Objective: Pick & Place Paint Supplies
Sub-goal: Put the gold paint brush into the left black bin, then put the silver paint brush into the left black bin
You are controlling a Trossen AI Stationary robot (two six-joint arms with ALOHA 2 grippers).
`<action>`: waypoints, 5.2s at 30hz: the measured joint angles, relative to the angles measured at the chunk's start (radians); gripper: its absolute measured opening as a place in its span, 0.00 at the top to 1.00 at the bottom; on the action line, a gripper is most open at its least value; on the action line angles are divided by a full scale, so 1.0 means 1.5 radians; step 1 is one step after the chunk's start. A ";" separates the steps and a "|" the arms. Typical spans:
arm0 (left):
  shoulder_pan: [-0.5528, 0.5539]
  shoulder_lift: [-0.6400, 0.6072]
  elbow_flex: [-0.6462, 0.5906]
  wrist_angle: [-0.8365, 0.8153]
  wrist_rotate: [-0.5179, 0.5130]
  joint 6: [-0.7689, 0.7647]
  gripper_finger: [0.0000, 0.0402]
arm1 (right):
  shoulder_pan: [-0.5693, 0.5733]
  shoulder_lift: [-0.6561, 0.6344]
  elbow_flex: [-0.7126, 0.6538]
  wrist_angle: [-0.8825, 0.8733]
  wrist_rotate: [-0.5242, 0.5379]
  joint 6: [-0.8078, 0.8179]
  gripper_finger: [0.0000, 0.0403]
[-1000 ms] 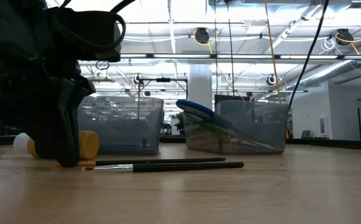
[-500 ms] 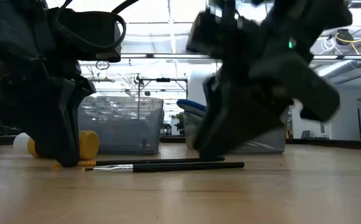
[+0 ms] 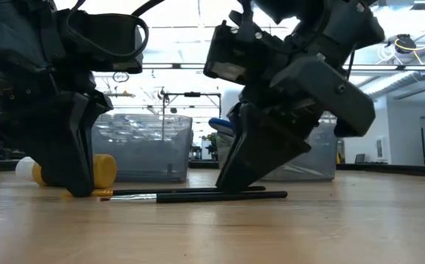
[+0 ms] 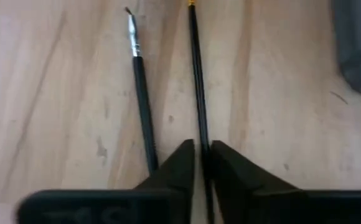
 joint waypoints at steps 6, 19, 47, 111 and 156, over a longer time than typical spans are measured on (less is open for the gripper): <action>0.000 0.001 -0.001 0.013 -0.001 0.004 0.94 | -0.005 0.006 -0.001 -0.025 -0.021 -0.018 0.99; -0.007 -0.088 0.013 0.030 -0.061 0.044 0.94 | 0.022 -0.038 -0.006 0.069 0.031 -0.076 1.00; -0.077 -0.284 0.020 0.076 -0.222 0.181 0.94 | -0.153 -0.093 -0.003 0.309 -0.023 -0.064 1.00; -0.004 0.048 0.034 0.099 -0.006 0.025 0.98 | 0.132 -0.217 -0.003 0.195 0.137 -0.106 0.68; 0.012 0.069 0.036 0.077 0.003 0.021 0.96 | 0.132 -0.217 -0.003 0.144 0.136 -0.066 0.68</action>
